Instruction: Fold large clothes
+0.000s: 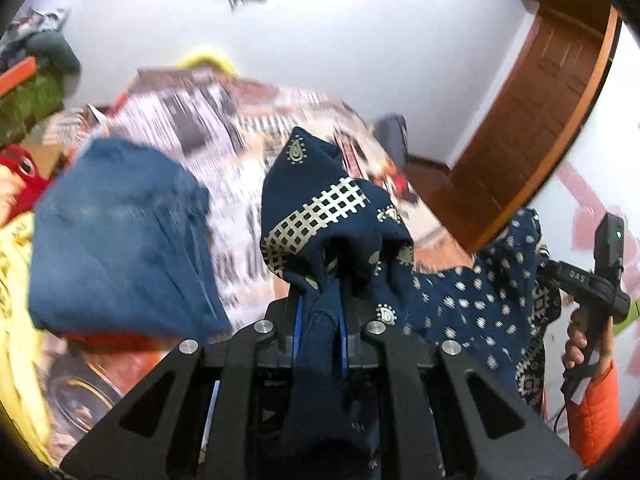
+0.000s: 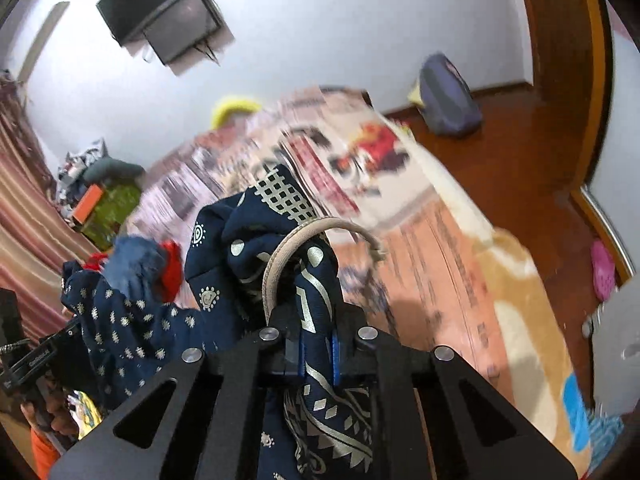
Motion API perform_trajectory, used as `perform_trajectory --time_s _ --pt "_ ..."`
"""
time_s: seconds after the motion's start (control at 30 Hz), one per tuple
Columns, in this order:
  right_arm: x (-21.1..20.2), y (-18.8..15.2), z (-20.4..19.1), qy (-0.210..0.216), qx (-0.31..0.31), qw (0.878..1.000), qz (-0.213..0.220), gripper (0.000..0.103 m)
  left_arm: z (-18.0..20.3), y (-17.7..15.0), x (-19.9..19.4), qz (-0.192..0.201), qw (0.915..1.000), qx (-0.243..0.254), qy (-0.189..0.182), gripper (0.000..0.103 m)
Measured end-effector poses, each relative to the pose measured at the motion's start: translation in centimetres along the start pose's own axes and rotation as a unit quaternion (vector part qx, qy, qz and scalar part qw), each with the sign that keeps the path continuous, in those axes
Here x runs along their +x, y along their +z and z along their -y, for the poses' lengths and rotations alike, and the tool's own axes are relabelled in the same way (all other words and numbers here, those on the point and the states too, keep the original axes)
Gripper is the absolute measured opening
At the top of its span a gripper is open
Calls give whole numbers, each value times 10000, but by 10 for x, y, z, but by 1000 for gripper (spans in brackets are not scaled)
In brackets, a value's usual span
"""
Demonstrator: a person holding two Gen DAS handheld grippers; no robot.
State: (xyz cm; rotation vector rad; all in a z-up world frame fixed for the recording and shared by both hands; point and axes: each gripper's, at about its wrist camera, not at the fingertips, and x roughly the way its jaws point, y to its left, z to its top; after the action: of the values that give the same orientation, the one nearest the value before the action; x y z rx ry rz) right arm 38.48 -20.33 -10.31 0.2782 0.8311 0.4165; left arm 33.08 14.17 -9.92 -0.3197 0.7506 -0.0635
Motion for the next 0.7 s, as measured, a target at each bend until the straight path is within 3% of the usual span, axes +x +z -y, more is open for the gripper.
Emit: perform_trajectory --time_s 0.13,0.27,0.37,0.43,0.53,0.63,0.7 --pt "5 25 -17 54 -133 9996 228 7 -22 23 -7 214 9996 -183 101 13" --pt "35 40 -20 -47 -125 9996 238 7 -46 42 29 149 9983 -228 515 13" --pt "78 46 -10 -193 88 9998 -27 7 -65 50 68 -124 9963 -282 797 16" --pt "111 44 -2 -386 132 9988 -264 8 -80 49 97 -356 9924 -299 1142 17" --pt "150 37 11 -940 54 9943 -506 9 -104 49 127 -420 9772 -86 2081 17" --pt "167 31 31 -1492 140 9870 -578 11 -125 50 134 -377 9783 -89 2037 31" --pt "172 27 47 -1454 340 9858 -766 16 -129 48 129 -331 9784 -66 2041 42"
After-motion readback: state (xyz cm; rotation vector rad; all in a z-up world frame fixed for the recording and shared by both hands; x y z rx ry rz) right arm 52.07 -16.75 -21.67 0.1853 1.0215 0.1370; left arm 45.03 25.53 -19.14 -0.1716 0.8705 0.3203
